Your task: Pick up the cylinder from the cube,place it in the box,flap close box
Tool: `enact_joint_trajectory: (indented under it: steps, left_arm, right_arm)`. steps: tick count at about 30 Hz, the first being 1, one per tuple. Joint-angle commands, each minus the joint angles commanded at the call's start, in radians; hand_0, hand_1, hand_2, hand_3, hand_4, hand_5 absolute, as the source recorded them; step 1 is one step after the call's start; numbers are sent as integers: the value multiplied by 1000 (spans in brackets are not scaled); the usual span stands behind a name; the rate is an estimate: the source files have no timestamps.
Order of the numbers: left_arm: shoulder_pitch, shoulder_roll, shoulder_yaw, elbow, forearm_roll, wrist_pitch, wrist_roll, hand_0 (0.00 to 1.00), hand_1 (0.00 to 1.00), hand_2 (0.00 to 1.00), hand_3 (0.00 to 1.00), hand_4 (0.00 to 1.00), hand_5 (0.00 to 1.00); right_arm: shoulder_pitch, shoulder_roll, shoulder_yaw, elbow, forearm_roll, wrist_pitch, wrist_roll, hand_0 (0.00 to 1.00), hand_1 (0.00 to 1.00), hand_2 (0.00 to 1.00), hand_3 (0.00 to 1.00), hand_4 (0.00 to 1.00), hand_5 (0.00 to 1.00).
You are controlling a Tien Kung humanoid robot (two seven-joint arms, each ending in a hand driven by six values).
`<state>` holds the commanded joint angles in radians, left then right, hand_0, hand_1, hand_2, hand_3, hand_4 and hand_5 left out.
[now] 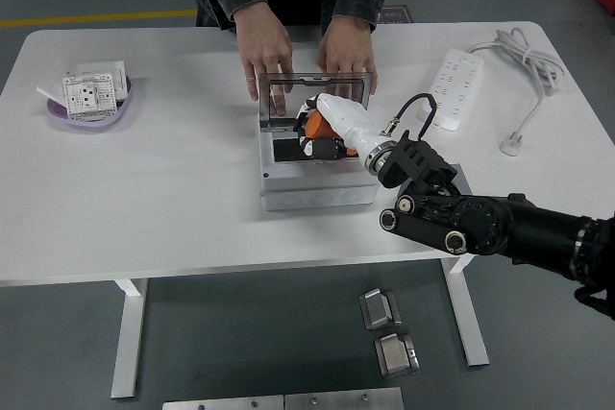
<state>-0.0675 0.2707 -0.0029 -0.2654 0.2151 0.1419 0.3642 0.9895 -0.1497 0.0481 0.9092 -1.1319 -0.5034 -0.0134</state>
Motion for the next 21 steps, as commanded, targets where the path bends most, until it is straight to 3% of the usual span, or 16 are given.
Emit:
enact_joint_trajectory:
  steps: [9, 10, 15, 16, 21]
  left_arm:
    - [-5, 0, -7, -2, 14, 5, -4, 692, 679, 608, 628, 547, 376]
    - [-6, 0, -8, -2, 16, 6, -5, 692, 679, 609, 628, 546, 375]
    - [-9, -2, -26, -6, 38, 12, -11, 692, 679, 609, 628, 546, 375]
    - [-10, -2, -28, -7, 40, 12, -11, 692, 679, 609, 627, 545, 374]
    - [-10, -3, -26, -7, 40, 16, -15, 692, 679, 609, 627, 545, 374]
  right_arm:
    - [30, 3, -5, -47, -20, 96, 42, 45, 124, 238, 266, 2, 2]
    - [34, 4, -9, -54, -24, 102, 43, 187, 223, 354, 439, 95, 103]
    - [52, 7, -32, -89, -49, 129, 49, 187, 223, 354, 439, 95, 103]
    - [53, 8, -32, -93, -55, 134, 50, 470, 537, 624, 745, 485, 224]
    - [58, 11, -28, -104, -76, 146, 53, 470, 537, 624, 745, 485, 224]
